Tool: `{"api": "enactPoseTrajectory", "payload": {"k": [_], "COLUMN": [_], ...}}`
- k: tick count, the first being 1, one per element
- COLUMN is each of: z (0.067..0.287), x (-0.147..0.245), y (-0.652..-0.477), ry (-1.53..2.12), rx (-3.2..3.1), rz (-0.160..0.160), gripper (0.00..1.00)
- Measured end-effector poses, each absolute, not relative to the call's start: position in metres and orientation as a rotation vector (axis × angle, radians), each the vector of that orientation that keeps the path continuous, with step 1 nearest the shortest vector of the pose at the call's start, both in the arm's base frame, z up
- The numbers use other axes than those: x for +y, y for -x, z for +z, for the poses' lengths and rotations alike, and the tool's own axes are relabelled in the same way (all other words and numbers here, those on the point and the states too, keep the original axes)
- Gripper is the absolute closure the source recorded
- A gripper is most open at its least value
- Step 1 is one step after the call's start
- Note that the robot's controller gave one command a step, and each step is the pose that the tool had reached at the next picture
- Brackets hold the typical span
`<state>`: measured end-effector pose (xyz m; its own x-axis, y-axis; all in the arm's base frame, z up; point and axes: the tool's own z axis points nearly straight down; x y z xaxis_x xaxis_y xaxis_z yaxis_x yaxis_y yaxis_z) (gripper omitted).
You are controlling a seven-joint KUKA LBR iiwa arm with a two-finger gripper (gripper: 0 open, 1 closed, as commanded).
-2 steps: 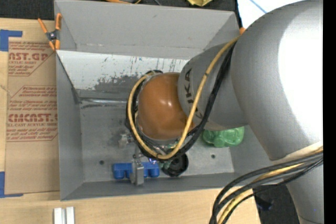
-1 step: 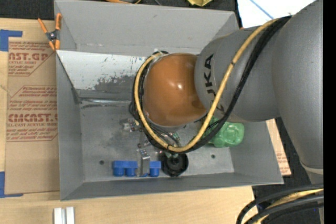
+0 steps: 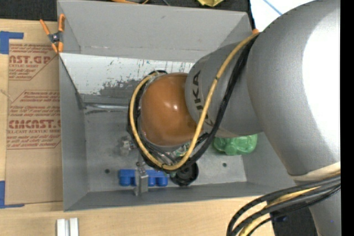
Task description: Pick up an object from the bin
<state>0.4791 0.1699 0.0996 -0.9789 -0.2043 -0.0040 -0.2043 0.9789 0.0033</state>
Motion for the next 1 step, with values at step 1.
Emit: {"api": "enactPoseTrajectory", "payload": {"k": [1], "z": [0.0716], "x": [0.1622], "y": [-0.4884], "ry": [0.351], "rx": [3.092], "rz": [0.014], "gripper": [0.0]}}
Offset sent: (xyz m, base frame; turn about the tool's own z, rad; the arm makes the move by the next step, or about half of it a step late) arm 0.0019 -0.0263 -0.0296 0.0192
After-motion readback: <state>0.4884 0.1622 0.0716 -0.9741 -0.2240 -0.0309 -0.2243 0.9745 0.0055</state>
